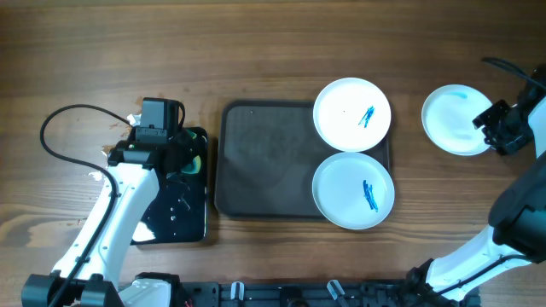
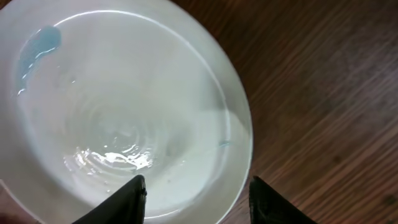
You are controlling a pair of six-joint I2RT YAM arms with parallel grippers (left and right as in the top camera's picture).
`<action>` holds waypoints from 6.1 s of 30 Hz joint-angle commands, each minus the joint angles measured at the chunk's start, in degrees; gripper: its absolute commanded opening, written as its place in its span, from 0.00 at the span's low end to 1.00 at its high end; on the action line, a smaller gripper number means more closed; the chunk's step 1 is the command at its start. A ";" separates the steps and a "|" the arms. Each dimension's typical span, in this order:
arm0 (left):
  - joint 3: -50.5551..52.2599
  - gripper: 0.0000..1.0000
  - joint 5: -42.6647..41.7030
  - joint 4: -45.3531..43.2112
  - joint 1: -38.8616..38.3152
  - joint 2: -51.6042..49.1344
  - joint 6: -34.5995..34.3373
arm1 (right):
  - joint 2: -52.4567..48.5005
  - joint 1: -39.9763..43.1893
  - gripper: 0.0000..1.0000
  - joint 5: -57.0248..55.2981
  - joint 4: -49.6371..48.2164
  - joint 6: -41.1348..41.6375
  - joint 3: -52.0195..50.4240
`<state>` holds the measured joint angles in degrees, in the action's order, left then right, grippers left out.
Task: Clean dirty plates on tray and stack at the side
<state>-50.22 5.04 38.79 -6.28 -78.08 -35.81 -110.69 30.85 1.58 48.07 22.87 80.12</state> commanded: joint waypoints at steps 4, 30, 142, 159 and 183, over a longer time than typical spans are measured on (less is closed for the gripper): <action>-1.22 0.04 0.98 -0.24 -0.26 -0.15 1.11 | 5.25 -4.13 0.55 14.08 -4.42 -16.41 3.17; -1.22 0.04 0.98 -0.63 -2.62 -0.15 1.14 | -5.22 -32.76 0.85 53.79 -6.88 -64.17 3.06; -1.22 0.04 -29.77 -11.19 -2.62 -0.15 -4.11 | -5.25 -53.72 0.04 12.13 -14.29 13.25 -3.80; -1.22 0.04 -25.99 -11.21 -2.62 -0.15 -4.07 | -5.25 -55.19 0.47 7.23 -13.05 46.66 -3.80; -1.22 0.04 -25.99 -11.15 -2.62 -0.15 -4.07 | -6.91 -54.55 0.77 1.18 -27.04 -52.74 -0.35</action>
<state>-50.26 -21.26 28.01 -8.64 -78.08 -39.75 -115.44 -24.18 -0.01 22.15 -24.27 78.65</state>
